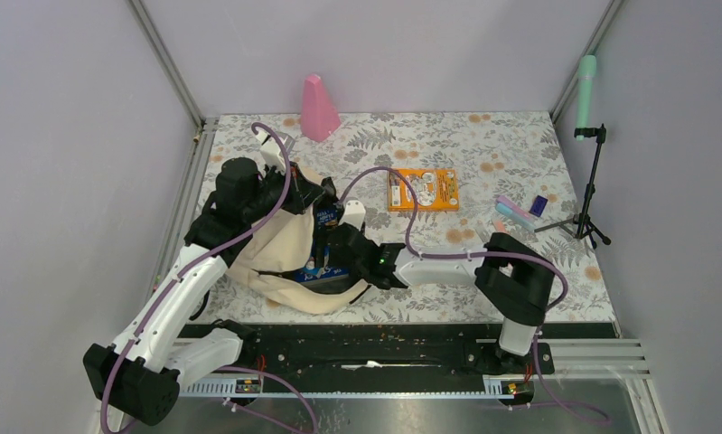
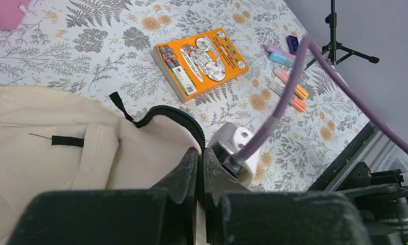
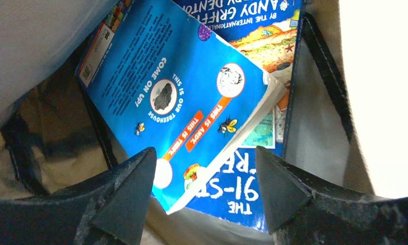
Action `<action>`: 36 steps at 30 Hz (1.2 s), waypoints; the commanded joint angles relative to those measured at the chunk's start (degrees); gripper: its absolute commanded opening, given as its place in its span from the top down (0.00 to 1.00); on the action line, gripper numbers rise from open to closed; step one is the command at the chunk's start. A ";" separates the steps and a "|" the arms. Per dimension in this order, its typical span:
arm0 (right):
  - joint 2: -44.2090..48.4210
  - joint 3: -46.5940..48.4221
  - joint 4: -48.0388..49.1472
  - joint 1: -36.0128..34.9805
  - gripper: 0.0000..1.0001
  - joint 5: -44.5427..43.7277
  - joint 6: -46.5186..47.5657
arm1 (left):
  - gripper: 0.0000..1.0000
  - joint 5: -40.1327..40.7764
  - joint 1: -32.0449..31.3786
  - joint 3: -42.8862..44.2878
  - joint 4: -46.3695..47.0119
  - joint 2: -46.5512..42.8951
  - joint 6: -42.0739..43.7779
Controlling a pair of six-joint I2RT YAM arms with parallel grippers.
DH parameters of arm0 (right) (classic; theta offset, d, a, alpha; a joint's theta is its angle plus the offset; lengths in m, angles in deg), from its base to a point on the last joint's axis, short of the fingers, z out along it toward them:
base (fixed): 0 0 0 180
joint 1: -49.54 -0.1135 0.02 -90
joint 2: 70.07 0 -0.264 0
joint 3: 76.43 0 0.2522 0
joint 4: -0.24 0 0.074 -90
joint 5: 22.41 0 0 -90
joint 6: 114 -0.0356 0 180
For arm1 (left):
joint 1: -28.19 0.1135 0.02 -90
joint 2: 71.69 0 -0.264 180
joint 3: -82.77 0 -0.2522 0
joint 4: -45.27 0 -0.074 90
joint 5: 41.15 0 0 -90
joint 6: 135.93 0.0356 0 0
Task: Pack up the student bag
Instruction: Place the book in the student bag, then pick up the book from the center of the board.
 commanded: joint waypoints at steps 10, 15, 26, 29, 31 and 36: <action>17.72 -11.15 9.71 0.25 0.19 5.20 11.52 | 1.00 0.58 0.14 -0.22 7.56 -2.82 -0.14; 22.61 -12.85 4.14 3.32 0.14 8.93 13.12 | 1.00 2.71 0.14 -0.24 6.99 -3.27 0.77; 28.25 -11.68 -9.95 23.53 0.10 23.57 22.24 | 1.00 5.24 0.14 -0.06 5.79 -3.54 1.61; 26.89 -10.69 -14.32 30.81 0.11 27.51 23.29 | 1.00 6.30 0.14 -1.31 5.92 -5.17 2.06; 25.64 -10.13 -16.05 35.71 0.11 29.65 22.86 | 1.00 6.96 0.16 -1.45 5.22 -5.52 2.77; 19.81 -7.86 -16.75 50.08 0.13 40.03 17.97 | 1.00 7.16 0.16 -0.51 3.38 -4.31 4.30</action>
